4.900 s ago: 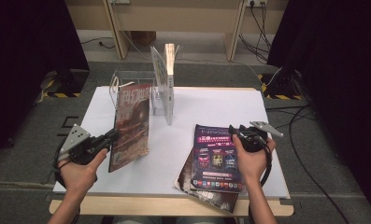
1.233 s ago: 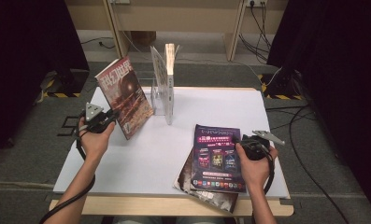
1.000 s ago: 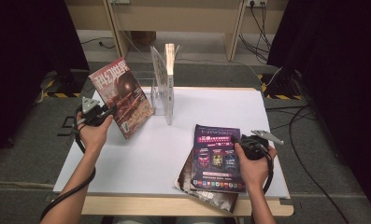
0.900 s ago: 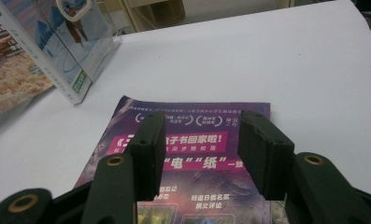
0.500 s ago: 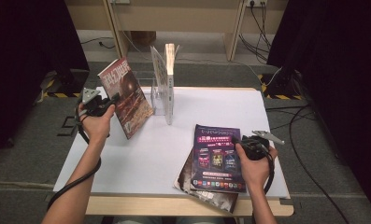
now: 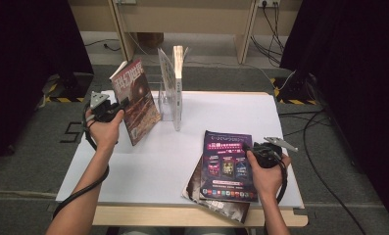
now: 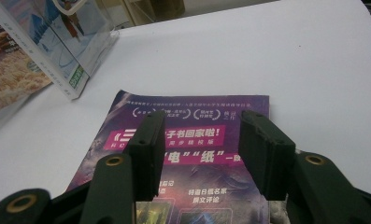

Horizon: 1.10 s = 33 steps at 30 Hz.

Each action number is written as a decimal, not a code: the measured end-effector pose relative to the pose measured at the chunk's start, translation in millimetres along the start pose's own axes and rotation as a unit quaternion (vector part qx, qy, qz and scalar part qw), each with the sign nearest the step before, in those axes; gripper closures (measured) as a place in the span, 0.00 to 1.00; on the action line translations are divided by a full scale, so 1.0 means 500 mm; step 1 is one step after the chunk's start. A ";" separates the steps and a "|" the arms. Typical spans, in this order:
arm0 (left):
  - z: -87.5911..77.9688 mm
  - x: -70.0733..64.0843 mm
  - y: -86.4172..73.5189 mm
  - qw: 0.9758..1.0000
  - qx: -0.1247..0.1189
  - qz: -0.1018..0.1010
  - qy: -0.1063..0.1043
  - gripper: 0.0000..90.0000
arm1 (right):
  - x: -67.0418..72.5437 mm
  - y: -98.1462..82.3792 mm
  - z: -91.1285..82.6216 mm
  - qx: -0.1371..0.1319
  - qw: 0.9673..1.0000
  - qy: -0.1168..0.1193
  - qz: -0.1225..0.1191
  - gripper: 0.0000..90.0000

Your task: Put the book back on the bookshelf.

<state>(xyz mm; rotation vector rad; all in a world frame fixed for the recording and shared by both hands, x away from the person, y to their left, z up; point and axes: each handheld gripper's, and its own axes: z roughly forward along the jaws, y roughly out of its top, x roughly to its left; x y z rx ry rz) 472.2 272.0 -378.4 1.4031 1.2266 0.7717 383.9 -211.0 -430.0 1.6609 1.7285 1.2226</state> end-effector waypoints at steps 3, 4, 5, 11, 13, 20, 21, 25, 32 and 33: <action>0.006 -0.007 0.011 1.000 -0.003 0.005 0.000 0.93 | -0.003 0.001 -0.001 -0.002 1.000 -0.001 -0.003 0.58; 0.008 -0.010 0.016 1.000 -0.003 0.008 0.000 0.93 | -0.003 0.001 -0.001 -0.002 1.000 -0.001 -0.001 0.58; 0.010 -0.012 0.020 1.000 -0.004 0.010 0.000 0.93 | -0.003 0.000 -0.001 -0.002 1.000 -0.001 0.001 0.58; 0.027 -0.029 0.057 0.999 -0.014 0.029 0.004 0.93 | -0.007 0.001 -0.002 -0.003 1.000 -0.002 -0.001 0.58; 0.035 -0.035 0.071 0.999 -0.018 0.041 0.011 0.93 | -0.005 0.000 -0.002 -0.004 1.000 -0.001 0.003 0.58; 0.062 -0.041 0.103 0.998 -0.039 0.050 0.023 0.93 | -0.008 0.002 -0.003 -0.007 1.000 -0.001 -0.002 0.58; 0.067 -0.042 0.104 0.997 -0.041 0.052 0.026 0.93 | -0.008 0.002 -0.003 -0.007 1.000 -0.001 -0.002 0.58; 0.093 -0.041 0.098 0.997 -0.043 0.051 0.033 0.93 | -0.008 0.001 -0.002 -0.005 1.000 -0.001 -0.002 0.58; 0.116 -0.050 0.053 0.996 -0.039 0.068 0.034 0.93 | -0.010 0.000 0.001 -0.004 1.000 -0.001 -0.001 0.58; 0.114 -0.051 0.049 0.996 -0.041 0.073 0.035 0.93 | -0.010 -0.001 0.001 -0.004 1.000 -0.001 -0.002 0.58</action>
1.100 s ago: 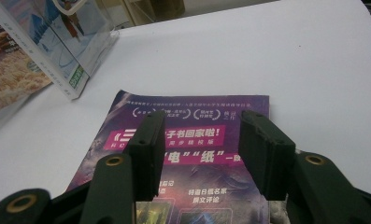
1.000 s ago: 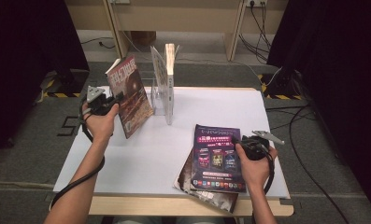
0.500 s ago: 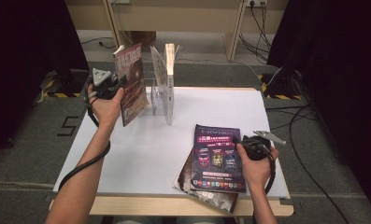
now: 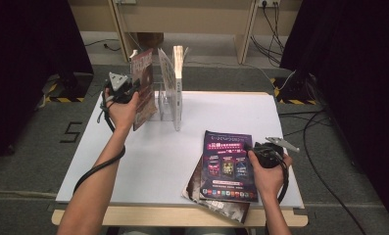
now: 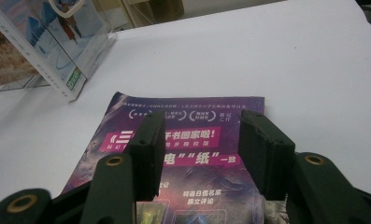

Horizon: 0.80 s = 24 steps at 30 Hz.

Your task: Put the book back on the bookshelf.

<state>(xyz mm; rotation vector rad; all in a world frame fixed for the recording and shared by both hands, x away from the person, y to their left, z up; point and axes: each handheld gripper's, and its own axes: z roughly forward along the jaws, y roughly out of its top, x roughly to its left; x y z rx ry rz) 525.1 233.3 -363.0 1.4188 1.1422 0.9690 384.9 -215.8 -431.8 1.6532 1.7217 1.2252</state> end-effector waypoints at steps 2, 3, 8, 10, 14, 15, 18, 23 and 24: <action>-0.008 -0.002 -0.003 1.000 0.001 0.017 -0.001 0.93 | -0.001 0.000 0.000 0.000 1.000 0.000 0.000 0.58; -0.014 -0.001 -0.006 1.000 0.004 0.023 -0.002 0.93 | -0.001 0.000 0.000 0.000 1.000 0.000 0.001 0.58; -0.038 0.010 -0.020 1.000 0.009 0.014 -0.005 0.93 | -0.001 0.002 -0.003 -0.001 1.000 0.002 0.003 0.58; -0.046 0.012 -0.026 1.000 0.010 0.011 -0.006 0.93 | -0.002 0.004 -0.005 -0.004 1.000 -0.002 0.001 0.58; -0.058 0.021 -0.033 1.000 0.015 0.004 -0.008 0.93 | -0.002 0.003 -0.007 -0.004 1.000 -0.003 0.003 0.58; -0.061 0.024 -0.035 1.000 0.016 0.004 -0.007 0.93 | -0.002 0.003 -0.007 -0.003 1.000 -0.002 0.004 0.58; -0.069 0.030 -0.040 1.000 0.022 0.001 -0.007 0.92 | -0.002 0.000 -0.004 0.000 1.000 -0.002 0.003 0.58; -0.090 0.041 -0.049 0.999 0.049 -0.014 -0.014 0.92 | -0.001 0.000 -0.003 0.003 1.000 -0.002 0.009 0.58; -0.094 0.043 -0.051 0.998 0.054 -0.020 -0.015 0.91 | -0.002 0.001 -0.004 0.001 1.000 -0.003 0.005 0.58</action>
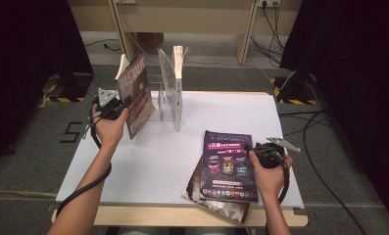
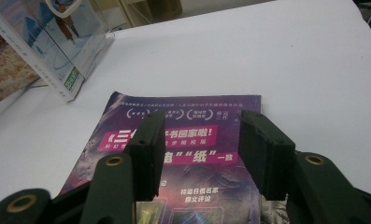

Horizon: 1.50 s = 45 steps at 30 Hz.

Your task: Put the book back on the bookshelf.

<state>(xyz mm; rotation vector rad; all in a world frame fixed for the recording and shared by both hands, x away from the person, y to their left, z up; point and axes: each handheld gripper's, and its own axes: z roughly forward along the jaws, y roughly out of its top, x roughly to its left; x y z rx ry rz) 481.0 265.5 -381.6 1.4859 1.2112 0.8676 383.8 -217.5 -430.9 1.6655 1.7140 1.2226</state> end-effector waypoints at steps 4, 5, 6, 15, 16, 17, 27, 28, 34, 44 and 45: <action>-0.013 0.014 -0.009 1.000 0.008 -0.016 -0.003 0.88 | 0.001 -0.001 0.000 0.002 1.000 0.000 0.001 0.58; -0.014 0.017 -0.009 1.000 0.009 -0.018 -0.006 0.87 | 0.000 -0.001 0.000 0.003 1.000 0.000 -0.001 0.58; -0.014 0.018 -0.009 1.000 0.009 -0.017 -0.004 0.86 | 0.000 -0.002 0.001 0.003 1.000 0.001 0.000 0.58; 0.002 0.026 -0.001 1.000 0.013 -0.025 -0.006 0.85 | -0.004 -0.002 0.001 0.006 1.000 -0.001 0.004 0.58; 0.004 0.027 -0.001 1.000 0.013 -0.026 -0.008 0.85 | -0.004 -0.003 0.001 0.006 1.000 -0.001 0.005 0.58; 0.009 0.025 0.001 1.000 0.013 -0.018 -0.007 0.85 | -0.005 -0.003 0.001 0.006 1.000 -0.001 0.005 0.58; 0.051 -0.006 0.043 1.000 0.003 0.008 -0.021 0.91 | -0.013 -0.004 0.001 0.010 1.000 -0.001 0.010 0.58; 0.053 -0.010 0.044 1.000 0.001 0.010 -0.021 0.92 | -0.014 -0.004 0.002 0.012 1.000 0.000 0.011 0.58; 0.073 -0.037 0.070 0.999 -0.002 0.023 -0.026 0.93 | -0.014 -0.004 -0.001 0.012 1.000 0.002 0.014 0.58; 0.101 -0.040 0.146 0.999 -0.040 0.032 0.000 0.93 | -0.015 -0.002 -0.004 0.007 1.000 0.006 0.012 0.58; 0.105 -0.041 0.150 0.998 -0.044 0.035 0.003 0.93 | -0.014 -0.002 -0.004 0.007 1.000 0.007 0.012 0.58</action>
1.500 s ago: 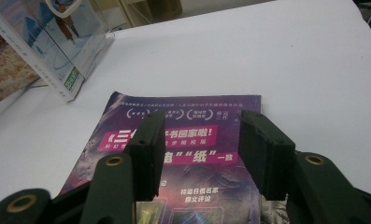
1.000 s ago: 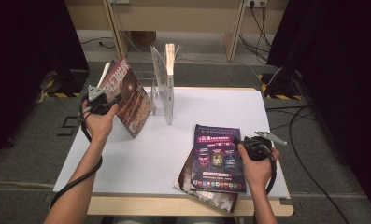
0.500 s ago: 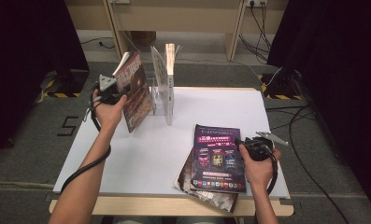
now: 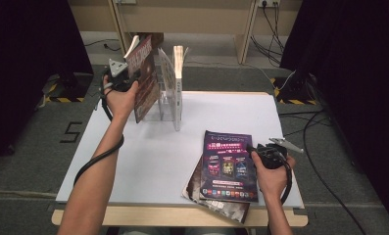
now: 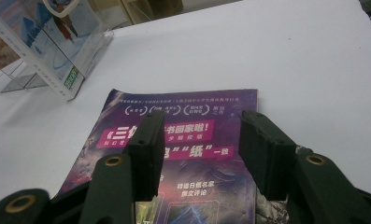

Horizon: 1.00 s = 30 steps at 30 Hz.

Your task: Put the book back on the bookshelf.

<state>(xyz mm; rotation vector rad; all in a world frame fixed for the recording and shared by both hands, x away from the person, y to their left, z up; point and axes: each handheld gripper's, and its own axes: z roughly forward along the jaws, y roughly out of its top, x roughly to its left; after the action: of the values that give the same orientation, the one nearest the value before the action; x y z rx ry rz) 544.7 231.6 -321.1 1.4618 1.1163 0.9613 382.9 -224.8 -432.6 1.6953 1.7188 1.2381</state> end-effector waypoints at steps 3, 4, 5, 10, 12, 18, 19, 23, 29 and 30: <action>0.014 0.001 -0.005 1.000 -0.012 -0.001 0.011 0.93 | 0.001 -0.001 0.001 0.001 1.000 0.000 -0.001 0.58; 0.019 0.001 -0.012 1.000 -0.011 -0.001 0.012 0.93 | 0.001 -0.001 0.001 0.002 1.000 0.001 0.001 0.58; 0.024 0.001 -0.021 1.000 -0.010 0.001 0.016 0.93 | 0.000 -0.001 0.001 0.000 1.000 0.001 -0.001 0.58; 0.038 0.002 -0.086 0.999 0.009 0.009 0.034 0.93 | -0.003 -0.002 0.001 0.001 1.000 -0.001 0.001 0.58; 0.032 0.002 -0.100 0.999 -0.003 0.009 0.037 0.93 | -0.006 -0.003 0.002 0.003 1.000 -0.002 0.000 0.58; 0.013 0.001 -0.111 1.000 0.011 0.021 0.014 0.92 | -0.009 -0.001 0.000 0.001 1.000 -0.002 0.003 0.58; 0.008 0.003 -0.114 1.000 0.012 0.018 0.015 0.92 | -0.008 -0.001 -0.002 0.001 1.000 -0.003 0.004 0.58; -0.009 0.014 -0.127 1.000 0.017 0.003 0.007 0.91 | -0.009 -0.002 -0.002 0.002 1.000 -0.003 0.003 0.58; -0.018 0.028 -0.120 1.000 0.027 -0.005 0.011 0.86 | -0.004 -0.004 0.001 0.007 1.000 -0.001 0.001 0.57; -0.017 0.030 -0.118 1.000 0.027 -0.009 0.010 0.85 | -0.004 -0.004 0.002 0.009 1.000 -0.001 0.000 0.57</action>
<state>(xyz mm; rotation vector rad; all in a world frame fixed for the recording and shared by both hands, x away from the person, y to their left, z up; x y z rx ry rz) 531.3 251.5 -377.6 1.4858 1.1759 0.9410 382.7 -226.1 -435.1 1.7057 1.7350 1.2244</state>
